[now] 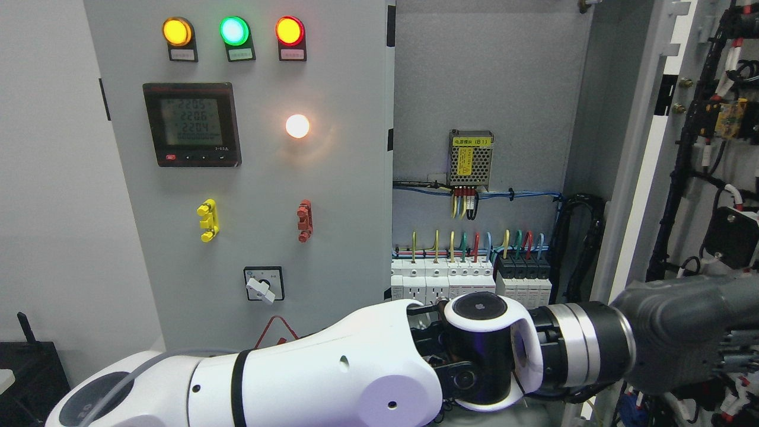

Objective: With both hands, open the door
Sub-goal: 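Hold the left arm extended against the opened door, then withdraw the left hand from the door and lower it away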

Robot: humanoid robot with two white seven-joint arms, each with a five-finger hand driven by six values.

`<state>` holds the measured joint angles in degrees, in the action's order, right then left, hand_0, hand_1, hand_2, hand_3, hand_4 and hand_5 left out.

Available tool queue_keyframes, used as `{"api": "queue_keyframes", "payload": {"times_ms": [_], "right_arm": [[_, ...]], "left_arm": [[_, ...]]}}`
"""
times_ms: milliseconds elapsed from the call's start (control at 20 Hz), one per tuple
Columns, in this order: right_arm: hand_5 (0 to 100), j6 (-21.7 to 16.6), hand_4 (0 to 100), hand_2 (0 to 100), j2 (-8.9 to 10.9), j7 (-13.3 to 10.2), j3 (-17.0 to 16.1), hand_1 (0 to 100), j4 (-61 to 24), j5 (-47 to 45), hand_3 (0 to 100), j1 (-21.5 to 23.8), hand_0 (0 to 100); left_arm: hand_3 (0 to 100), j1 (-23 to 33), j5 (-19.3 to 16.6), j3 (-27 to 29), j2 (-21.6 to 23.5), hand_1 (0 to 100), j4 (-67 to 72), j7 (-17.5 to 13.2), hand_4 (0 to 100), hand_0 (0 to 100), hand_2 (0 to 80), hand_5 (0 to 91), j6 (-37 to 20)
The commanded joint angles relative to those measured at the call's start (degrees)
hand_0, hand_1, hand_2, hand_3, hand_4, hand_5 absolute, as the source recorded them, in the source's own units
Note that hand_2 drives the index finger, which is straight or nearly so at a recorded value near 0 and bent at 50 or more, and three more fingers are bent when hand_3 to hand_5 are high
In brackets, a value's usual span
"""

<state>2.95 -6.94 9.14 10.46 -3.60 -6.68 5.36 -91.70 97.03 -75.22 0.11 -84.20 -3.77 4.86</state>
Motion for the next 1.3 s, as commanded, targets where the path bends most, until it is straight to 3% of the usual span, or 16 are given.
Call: {"api": "queue_keyframes", "payload": {"times_ms": [0,200,451,751,901,1252], "right_arm": [[0,-0.05,0,0,0.0,0.0,0.0,39,0.0,0.0,0,0.0,12],[0,-0.05,0,0,0.0,0.0,0.0,39,0.0,0.0,0,0.0,12],[0,-0.05,0,0,0.0,0.0,0.0,39,0.0,0.0,0,0.0,12],[0,-0.05,0,0,0.0,0.0,0.0,39,0.0,0.0,0,0.0,12],[0,-0.05,0,0,0.0,0.0,0.0,39,0.0,0.0,0,0.0,12],[0,-0.05,0,0,0.0,0.0,0.0,39,0.0,0.0,0,0.0,12]], "left_arm": [[0,-0.41,-0.61,-0.19,-0.55,39,-0.09,-0.45,0,12,0.0,0.0,0.85],[0,0.29,-0.53,1.57,7.07,39,-1.66,-2.11,0,12,0.0,0.0,2.17],[0,6.69,-1.4,4.2,20.6,39,-7.11,-5.97,0,12,0.0,0.0,4.8],[0,22.41,-9.13,20.26,35.9,39,-10.2,-15.9,0,12,0.0,0.0,10.15],[0,27.7,-9.75,26.34,41.09,39,-10.2,-17.14,0,12,0.0,0.0,12.62],[0,39.2,-11.5,31.7,52.43,39,-10.55,-17.32,0,12,0.0,0.0,12.98]]}}
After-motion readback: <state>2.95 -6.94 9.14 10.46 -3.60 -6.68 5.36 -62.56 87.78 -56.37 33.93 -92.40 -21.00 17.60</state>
